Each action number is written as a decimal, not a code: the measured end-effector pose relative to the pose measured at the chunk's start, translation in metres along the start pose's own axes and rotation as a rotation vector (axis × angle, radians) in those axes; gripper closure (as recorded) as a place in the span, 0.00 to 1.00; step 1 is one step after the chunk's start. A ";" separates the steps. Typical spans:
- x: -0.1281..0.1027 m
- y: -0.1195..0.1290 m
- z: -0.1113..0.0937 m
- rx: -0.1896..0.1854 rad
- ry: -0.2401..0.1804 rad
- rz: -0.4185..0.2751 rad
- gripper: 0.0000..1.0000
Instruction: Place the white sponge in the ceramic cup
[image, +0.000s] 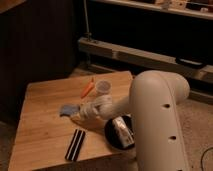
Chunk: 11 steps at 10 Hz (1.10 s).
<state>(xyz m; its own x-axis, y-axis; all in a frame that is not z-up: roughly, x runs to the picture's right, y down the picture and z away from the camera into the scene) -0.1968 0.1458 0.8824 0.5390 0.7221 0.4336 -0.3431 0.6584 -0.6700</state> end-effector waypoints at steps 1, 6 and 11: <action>0.000 0.000 0.000 -0.001 0.000 0.000 1.00; -0.032 -0.009 -0.020 0.000 -0.047 0.022 1.00; -0.106 -0.043 -0.073 0.033 -0.088 0.056 1.00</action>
<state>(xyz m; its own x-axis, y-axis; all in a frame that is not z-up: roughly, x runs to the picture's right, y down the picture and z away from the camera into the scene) -0.1831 0.0250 0.8217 0.4488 0.7730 0.4484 -0.3970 0.6220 -0.6749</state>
